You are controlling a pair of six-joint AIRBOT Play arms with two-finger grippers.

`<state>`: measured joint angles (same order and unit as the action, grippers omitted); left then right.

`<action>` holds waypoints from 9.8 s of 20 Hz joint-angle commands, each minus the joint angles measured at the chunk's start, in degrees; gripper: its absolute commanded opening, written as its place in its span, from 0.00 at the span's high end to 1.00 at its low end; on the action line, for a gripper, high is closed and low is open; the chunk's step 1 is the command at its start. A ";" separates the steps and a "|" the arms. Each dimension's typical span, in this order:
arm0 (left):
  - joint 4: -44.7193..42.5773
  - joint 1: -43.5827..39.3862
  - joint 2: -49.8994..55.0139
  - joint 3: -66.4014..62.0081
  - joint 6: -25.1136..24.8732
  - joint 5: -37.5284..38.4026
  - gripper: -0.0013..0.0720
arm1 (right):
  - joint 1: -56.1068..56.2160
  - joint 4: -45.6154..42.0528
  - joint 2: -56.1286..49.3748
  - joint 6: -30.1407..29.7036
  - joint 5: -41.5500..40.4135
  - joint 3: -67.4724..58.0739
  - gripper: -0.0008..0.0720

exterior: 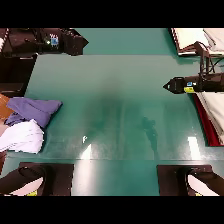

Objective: Fold the shirts.

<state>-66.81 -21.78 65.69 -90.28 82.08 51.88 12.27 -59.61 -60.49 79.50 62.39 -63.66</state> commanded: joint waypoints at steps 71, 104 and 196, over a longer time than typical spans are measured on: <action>-10.29 -9.92 16.13 -6.97 10.88 9.33 0.27 | -10.47 -0.33 -6.78 0.02 19.26 -40.87 0.96; 11.76 6.93 29.27 7.41 0.35 -5.05 0.96 | -11.26 -0.46 -5.11 0.09 27.45 -35.45 0.96; 8.22 25.09 2.95 48.61 -1.62 10.01 0.25 | -7.96 9.09 -12.48 -3.76 13.20 -4.57 0.48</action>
<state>-65.04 3.18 69.95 -48.42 82.32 65.36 4.45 -51.31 -77.93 76.25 79.09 -74.46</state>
